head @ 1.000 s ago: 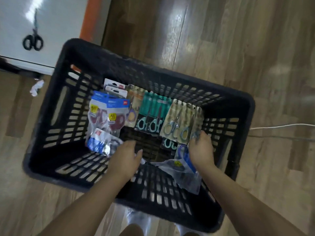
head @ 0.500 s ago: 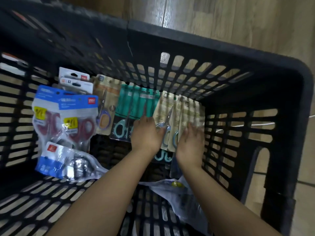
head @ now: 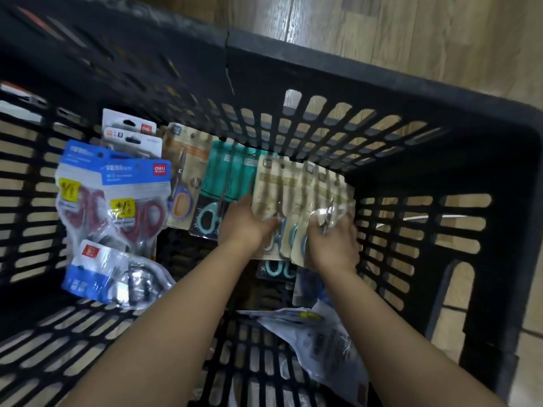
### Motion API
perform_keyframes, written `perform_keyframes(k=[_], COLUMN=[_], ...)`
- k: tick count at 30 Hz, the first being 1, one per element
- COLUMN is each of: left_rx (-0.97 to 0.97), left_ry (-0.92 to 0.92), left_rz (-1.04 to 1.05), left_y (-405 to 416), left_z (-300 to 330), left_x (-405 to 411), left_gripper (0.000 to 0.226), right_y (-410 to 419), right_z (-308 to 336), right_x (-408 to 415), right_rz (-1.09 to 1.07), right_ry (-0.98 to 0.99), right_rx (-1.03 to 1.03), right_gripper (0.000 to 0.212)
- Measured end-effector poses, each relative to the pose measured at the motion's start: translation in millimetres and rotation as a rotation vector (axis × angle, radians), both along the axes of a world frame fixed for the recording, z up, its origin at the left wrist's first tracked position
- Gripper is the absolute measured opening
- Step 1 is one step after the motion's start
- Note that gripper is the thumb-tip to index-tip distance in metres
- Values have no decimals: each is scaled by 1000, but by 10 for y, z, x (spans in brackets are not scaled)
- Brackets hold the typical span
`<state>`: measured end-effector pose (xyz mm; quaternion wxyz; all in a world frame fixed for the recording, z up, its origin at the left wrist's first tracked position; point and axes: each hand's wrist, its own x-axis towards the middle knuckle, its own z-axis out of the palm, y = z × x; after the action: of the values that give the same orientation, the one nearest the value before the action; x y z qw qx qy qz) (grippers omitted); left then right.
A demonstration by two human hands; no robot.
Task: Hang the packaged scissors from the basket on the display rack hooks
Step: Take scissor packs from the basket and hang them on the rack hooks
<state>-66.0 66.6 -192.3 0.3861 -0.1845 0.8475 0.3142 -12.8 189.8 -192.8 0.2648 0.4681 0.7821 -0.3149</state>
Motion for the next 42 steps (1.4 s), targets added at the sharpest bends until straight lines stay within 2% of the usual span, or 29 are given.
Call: perform_keyframes(k=[2,5,8,10,12,15,19,21,26,30,33,37,40,42], left_rx=[47,81,171,233,284,315,310,305,274,330,347,367,365,393], left_ry=[-19,-58,-97,-125,-141,-115,-75,-57,-48,-24,70,232,418,535], left_rz=[103,240,346,375,402,424,416,443,527,633,689,780,846,929], left_y=[-72,-199,-298,-325,-336,-337,-352,-403,-638,-842,-1053,-1465,-1835,-2079], left_z=[38,92,145,163,163,180,306,451,1094,1964,2839,4277,5535,6370], left_x=[11,33,28,12,-4,-8,49,100,268,198,-11,-339,-429,-347], left_gripper=[43,42,37,40,42,35,29,24,26,27,17,18,29,22], right_y=[-7,-40,-87,-70,-42,-38,-78,-112,-282,-530,-740,-1119,-1452,-1674], right_z=[23,5,3,-5,-6,37,273,395,997,1854,2757,4363,5699,6568], right_x=[4,52,64,56,38,-8,-76,-94,-112,-298,-672,-1269,-1585,-1642], right_rz=[-11,-51,-243,-399,-465,-442,-433,-444,-380,-312,-247,-24,132,250], right_ry=[14,65,97,113,146,193,158,101,8,36,100,297,485,604], right_rx=[-18,-56,-184,-283,-367,-407,-515,-542,-562,-593,-678,-778,-824,-855], right_gripper=[83,93,98,81,62,52,14,8,25,30,12,11,12,16])
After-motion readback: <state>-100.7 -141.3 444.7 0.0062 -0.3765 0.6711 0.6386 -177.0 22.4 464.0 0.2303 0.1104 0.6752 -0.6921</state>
